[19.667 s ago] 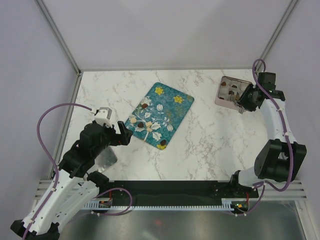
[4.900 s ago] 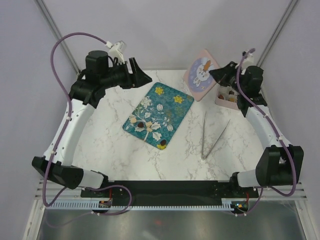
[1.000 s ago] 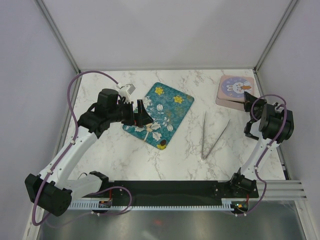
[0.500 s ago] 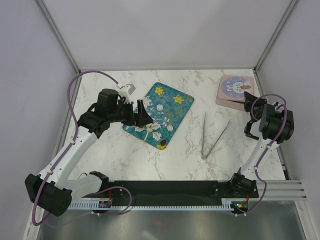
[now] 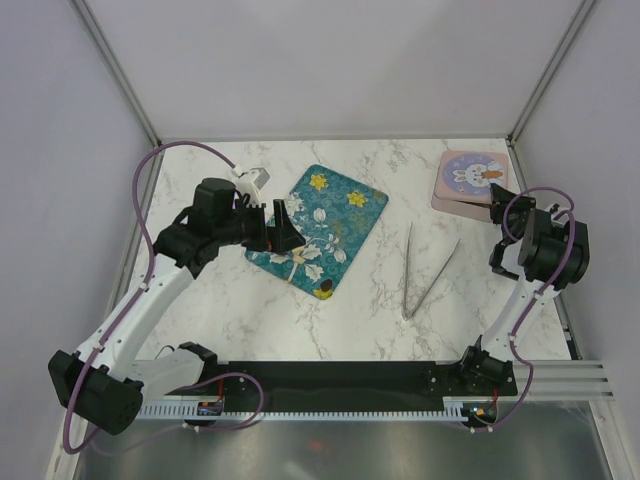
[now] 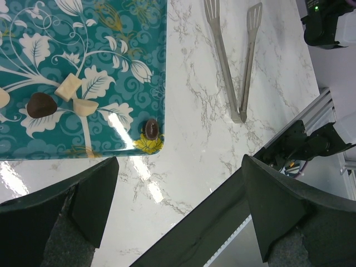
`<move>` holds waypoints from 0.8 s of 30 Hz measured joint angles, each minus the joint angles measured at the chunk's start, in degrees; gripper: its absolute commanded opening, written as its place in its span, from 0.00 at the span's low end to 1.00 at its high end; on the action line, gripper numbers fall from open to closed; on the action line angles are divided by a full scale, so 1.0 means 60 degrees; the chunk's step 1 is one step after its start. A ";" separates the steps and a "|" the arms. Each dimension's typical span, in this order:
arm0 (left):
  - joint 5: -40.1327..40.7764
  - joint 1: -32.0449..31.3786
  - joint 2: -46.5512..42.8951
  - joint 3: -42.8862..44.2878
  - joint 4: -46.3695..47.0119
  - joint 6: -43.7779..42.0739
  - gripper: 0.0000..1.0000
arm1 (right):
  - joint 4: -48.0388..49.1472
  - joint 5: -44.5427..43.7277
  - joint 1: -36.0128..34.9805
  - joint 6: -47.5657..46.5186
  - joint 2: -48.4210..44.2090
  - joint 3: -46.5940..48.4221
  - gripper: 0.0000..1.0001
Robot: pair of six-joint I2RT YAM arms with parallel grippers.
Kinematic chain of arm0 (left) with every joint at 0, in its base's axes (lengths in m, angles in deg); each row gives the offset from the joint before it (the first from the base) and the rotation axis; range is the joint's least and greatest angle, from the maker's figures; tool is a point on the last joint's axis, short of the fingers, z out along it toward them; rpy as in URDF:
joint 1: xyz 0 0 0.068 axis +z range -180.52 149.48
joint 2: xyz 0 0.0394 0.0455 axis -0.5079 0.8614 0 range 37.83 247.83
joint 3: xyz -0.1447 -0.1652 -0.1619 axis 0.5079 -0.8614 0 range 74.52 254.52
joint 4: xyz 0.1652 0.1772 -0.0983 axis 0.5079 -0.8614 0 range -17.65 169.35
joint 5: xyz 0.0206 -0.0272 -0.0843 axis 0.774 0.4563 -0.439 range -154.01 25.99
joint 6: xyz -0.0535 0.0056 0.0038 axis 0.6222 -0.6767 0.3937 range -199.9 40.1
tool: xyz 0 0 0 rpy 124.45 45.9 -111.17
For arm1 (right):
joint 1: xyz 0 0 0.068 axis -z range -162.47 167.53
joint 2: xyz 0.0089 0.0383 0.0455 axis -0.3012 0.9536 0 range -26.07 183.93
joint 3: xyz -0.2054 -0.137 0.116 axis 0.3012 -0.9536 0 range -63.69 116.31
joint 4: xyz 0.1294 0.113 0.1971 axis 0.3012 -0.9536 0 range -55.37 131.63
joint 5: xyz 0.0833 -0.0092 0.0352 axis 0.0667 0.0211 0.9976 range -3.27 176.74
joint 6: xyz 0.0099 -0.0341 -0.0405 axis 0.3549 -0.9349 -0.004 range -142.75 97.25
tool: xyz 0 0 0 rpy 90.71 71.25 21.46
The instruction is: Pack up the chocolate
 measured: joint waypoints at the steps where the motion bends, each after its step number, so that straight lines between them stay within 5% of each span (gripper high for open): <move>1: 0.0022 0.0000 -0.0022 -0.0004 -0.0004 0.0000 1.00 | -0.0069 -0.0015 0.0000 -0.0007 -0.0029 0.0000 0.33; 24: 0.0131 0.0000 -0.0248 -0.0007 -0.0040 -0.0007 1.00 | -0.1239 -0.0419 0.0776 -0.0295 -0.0725 -0.0572 0.36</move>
